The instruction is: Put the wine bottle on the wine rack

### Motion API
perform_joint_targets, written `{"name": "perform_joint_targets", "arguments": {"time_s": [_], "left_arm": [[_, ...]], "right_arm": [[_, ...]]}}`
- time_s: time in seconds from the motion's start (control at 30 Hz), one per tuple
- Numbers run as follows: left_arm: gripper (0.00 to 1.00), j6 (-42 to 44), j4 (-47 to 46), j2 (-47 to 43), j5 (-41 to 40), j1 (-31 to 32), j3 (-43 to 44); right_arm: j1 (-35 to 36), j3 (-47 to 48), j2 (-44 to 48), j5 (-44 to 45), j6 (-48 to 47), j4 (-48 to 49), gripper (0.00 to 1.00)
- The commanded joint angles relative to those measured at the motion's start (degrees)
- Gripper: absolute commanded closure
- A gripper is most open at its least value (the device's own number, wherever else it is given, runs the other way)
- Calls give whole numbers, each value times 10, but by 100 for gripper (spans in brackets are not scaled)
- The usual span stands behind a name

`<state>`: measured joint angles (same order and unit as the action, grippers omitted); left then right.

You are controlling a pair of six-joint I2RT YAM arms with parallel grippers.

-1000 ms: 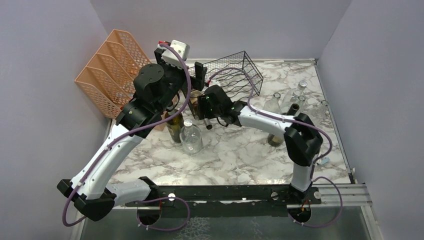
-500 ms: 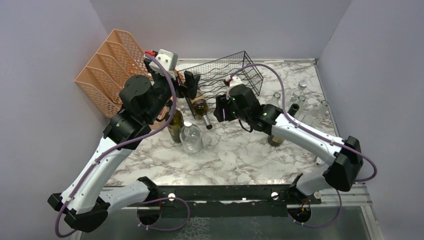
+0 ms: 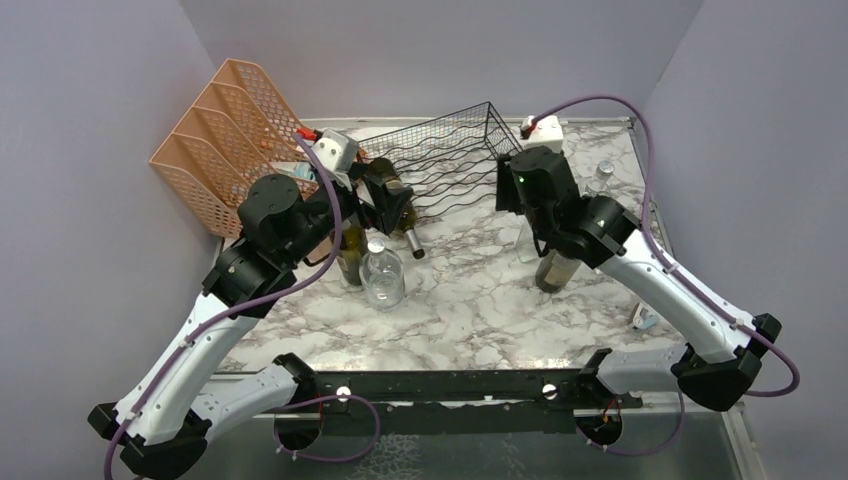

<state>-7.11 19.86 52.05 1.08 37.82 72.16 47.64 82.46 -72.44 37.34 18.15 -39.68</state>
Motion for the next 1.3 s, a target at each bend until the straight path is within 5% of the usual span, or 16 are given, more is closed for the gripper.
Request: {"name": "perform_joint_targets", "arguments": {"time_s": [0.0,0.3,0.87,1.03,1.27], "left_arm": [[1,-23,-5,-13,53,-3,-22],[1,-23,-40,-33,104,-3,-51],[1,-55,-82,-51,179,-3,-100],[1,-62,-83,-47,191,-3,-105],[1,-78,-90,-37,208,-3,-100]], "right_arm": [[-58,31,-13,102,-1,-75,37],[-176,-16,-18,-6,-9,-22,38],[-214,-58,-29,-84,0,-29,54],[-214,-52,-31,-105,-14,-30,66],[-214,-27,-38,-145,-37,-41,95]]}}
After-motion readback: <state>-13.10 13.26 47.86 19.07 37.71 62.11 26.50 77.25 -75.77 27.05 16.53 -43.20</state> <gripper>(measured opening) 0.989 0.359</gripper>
